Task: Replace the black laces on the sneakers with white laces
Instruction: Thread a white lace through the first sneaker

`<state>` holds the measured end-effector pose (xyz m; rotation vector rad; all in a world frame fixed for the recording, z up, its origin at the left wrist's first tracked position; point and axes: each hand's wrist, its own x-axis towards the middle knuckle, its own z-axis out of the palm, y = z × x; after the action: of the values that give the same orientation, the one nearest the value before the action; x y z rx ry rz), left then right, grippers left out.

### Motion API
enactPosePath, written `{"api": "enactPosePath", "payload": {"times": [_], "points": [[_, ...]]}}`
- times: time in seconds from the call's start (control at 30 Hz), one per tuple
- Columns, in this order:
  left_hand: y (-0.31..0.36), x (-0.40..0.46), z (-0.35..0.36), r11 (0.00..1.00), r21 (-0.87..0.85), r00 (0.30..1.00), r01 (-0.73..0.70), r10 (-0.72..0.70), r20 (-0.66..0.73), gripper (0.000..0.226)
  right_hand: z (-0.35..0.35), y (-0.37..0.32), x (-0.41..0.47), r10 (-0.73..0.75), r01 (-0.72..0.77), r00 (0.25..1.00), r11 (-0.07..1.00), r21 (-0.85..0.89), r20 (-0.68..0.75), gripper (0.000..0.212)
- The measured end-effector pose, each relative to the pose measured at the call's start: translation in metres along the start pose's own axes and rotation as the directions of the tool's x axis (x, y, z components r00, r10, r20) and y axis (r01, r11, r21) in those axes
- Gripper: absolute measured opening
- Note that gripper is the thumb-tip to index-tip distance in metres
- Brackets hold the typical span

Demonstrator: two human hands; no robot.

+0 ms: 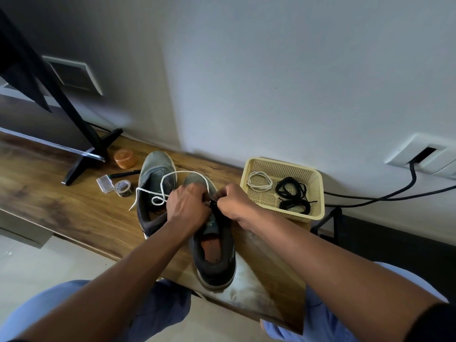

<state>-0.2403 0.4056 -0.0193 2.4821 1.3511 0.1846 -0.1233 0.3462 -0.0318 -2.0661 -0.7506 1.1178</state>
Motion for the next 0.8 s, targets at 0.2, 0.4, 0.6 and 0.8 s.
{"api": "enactPosePath", "payload": {"times": [0.2,0.4,0.6,0.8], "points": [[0.003,0.004,-0.004,0.997,0.077,0.999,-0.031,0.03,0.014,0.004,-0.003,-0.004,-0.001,-0.024,0.024,1.0,0.999,-0.029,0.007,0.019],[0.003,-0.002,0.002,0.987,0.152,0.997,-0.048,0.058,-0.058,0.009,-0.001,-0.005,-0.004,-0.037,0.038,0.999,0.998,-0.052,0.008,0.018],[0.002,-0.008,0.009,0.989,0.142,0.994,-0.045,0.059,-0.095,0.013,-0.002,-0.008,-0.007,-0.061,0.064,0.998,0.992,-0.106,0.026,0.018],[0.002,-0.012,0.015,0.982,0.171,0.99,-0.074,0.094,-0.109,0.015,-0.003,-0.007,-0.009,-0.078,0.078,0.997,0.982,-0.171,0.007,0.018]]}}
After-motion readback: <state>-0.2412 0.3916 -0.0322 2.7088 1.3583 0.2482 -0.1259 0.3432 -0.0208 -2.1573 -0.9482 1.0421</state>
